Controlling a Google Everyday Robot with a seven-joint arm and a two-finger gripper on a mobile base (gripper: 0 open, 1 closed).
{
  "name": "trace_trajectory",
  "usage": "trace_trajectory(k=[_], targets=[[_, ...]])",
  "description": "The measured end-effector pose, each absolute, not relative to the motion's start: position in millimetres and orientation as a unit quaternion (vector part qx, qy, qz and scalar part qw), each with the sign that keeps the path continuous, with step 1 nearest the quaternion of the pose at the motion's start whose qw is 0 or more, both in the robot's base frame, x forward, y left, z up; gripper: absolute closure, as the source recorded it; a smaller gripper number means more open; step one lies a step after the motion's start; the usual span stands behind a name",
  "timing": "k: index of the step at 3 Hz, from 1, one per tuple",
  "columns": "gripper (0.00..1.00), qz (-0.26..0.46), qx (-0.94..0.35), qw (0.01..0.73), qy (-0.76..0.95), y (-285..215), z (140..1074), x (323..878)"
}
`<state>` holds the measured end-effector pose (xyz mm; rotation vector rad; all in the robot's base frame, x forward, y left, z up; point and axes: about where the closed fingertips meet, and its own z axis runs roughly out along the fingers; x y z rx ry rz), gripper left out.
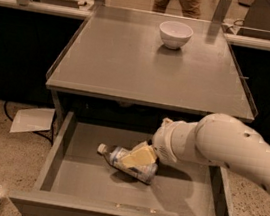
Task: Pick blue plastic bottle from top drawer and place on counter
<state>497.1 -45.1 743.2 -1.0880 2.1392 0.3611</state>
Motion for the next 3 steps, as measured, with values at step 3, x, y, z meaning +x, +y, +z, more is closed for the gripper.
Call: trace_trajectory(k=[3], targets=[[0.0,0.165,-0.399,0.333,0.838,-32.9,676.3,507.7]])
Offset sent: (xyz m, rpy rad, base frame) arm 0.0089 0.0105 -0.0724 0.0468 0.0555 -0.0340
